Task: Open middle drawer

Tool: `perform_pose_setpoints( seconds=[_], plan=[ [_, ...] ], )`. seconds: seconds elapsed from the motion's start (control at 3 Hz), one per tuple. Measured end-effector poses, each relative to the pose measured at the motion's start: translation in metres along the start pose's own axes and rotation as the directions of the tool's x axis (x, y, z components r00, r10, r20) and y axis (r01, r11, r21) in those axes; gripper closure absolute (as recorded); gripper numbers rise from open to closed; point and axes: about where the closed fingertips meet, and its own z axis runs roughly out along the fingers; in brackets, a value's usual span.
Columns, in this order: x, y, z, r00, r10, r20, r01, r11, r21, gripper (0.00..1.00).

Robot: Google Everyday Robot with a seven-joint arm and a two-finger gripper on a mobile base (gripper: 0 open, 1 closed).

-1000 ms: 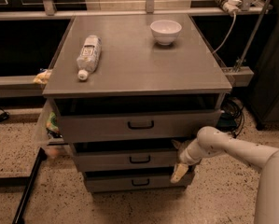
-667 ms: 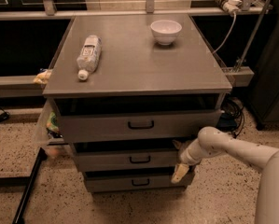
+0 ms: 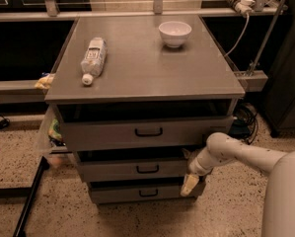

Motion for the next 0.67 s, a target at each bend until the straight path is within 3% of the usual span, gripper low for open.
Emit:
perform_pose_setpoints(
  seconds=[0.67],
  plan=[
    [0.004,0.014,-0.008,0.999,0.033,-0.007,-0.033,0.9985,-0.043,0.00]
  ],
)
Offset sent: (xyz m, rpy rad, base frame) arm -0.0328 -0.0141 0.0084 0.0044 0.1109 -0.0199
